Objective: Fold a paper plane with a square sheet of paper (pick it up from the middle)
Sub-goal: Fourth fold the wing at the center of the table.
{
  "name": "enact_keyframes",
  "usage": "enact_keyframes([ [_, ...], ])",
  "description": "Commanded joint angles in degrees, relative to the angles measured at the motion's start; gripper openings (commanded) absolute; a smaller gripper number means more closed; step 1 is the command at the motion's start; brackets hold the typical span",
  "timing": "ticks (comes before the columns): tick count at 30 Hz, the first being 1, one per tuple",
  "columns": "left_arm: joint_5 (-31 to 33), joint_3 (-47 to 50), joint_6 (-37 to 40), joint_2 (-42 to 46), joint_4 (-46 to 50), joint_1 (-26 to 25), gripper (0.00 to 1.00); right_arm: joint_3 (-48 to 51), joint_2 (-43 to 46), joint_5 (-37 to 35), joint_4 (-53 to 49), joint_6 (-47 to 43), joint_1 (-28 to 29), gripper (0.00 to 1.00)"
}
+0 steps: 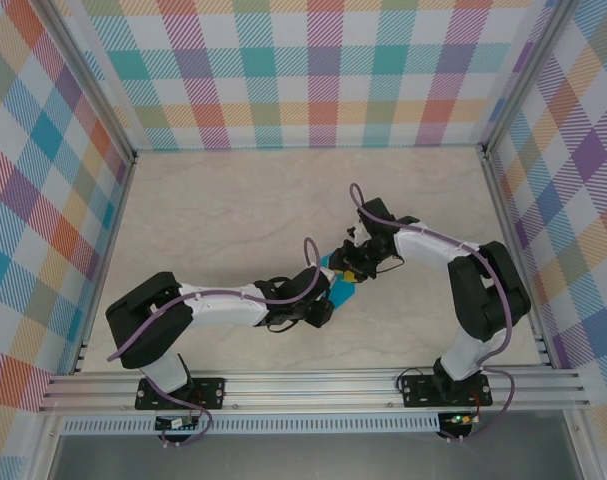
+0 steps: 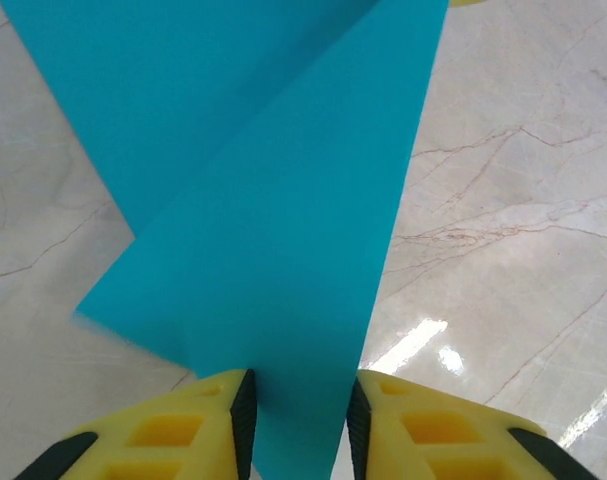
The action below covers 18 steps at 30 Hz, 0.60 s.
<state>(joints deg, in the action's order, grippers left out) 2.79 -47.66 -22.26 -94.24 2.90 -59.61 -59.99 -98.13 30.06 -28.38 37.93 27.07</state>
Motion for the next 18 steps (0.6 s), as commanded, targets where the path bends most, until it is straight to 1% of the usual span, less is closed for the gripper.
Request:
enact_keyframes([
  [1, 1.87, -1.73, -1.37, 0.28, 0.80, -1.26, 0.40, -0.59, -0.92, 1.47, 0.01, -1.97, 0.27, 0.31],
  [2, 2.54, -2.13, -1.96, 0.13, 1.26, -1.57, 0.41, -0.62, -1.22, 1.75, 0.16, -2.15, 0.26, 0.29],
  [4, 5.78, -3.29, -3.63, -0.14, 3.16, -2.87, 0.46, -0.70, -1.47, 2.36, 0.29, -2.41, 0.26, 0.27],
  [6, 8.54, -4.35, -5.63, -0.72, 4.81, -4.11, 0.49, -0.71, -1.45, 2.45, 0.33, -2.52, 0.26, 0.25],
  [8, 11.69, -5.32, -7.59, -1.33, 6.01, -5.28, 0.50, -0.83, -1.45, 2.53, 0.42, -2.61, 0.18, 0.23],
  [10, 17.03, -6.56, -9.91, -1.86, 8.49, -6.93, 0.52, -1.01, -1.46, 2.87, 0.36, -2.51, 0.18, 0.21],
  [13, 22.60, -8.26, -12.72, -2.65, 11.34, -8.68, 0.52, -1.25, -1.63, 3.03, 0.32, -2.73, 0.18, 0.18],
  [16, 27.50, -9.65, -15.77, -3.58, 15.34, -9.98, 0.52, -1.54, -2.10, 3.16, -0.05, -2.77, 0.02, 0.17],
  [18, 29.45, -9.67, -18.05, -3.93, 16.37, -10.69, 0.52, -1.57, -2.15, 3.16, -0.17, -2.78, 0.00, 0.17],
])
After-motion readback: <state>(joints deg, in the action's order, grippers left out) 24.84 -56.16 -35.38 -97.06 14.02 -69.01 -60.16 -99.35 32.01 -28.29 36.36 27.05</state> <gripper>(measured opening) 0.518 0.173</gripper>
